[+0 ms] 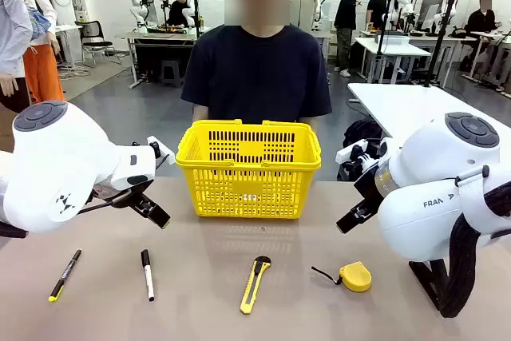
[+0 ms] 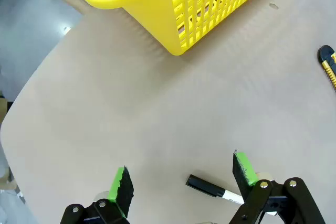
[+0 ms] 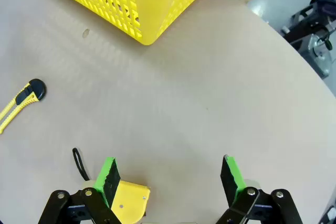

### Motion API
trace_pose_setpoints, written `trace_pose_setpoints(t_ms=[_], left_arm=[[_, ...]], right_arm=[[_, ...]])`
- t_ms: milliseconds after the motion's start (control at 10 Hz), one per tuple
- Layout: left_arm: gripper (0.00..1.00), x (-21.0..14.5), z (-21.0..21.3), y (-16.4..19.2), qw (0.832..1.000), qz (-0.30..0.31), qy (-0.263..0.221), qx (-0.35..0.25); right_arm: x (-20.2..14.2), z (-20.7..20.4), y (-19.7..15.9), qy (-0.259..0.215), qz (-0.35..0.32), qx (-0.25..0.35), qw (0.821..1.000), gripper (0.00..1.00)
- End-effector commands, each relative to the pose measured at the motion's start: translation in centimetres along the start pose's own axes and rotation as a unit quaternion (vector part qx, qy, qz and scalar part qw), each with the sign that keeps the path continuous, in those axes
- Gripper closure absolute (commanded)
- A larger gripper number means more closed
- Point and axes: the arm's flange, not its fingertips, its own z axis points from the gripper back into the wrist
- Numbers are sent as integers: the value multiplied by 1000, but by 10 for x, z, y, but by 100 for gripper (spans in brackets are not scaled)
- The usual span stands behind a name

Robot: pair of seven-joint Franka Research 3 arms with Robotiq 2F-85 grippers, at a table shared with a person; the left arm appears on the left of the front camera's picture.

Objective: Place the items the person wants into the basket.
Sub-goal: Pick up the item the person points to and place it in the Market Basket.

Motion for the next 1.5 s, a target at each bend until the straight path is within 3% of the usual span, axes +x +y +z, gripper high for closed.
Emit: trace_pose_setpoints(t_ms=[0, 1400], left_arm=[[0, 0, 0, 0, 1000, 0, 0, 0], [0, 0, 0, 0, 1000, 0, 0, 0]], right_arm=[[0, 0, 0, 0, 0, 0, 1000, 0], [0, 0, 0, 0, 0, 0, 1000, 0]])
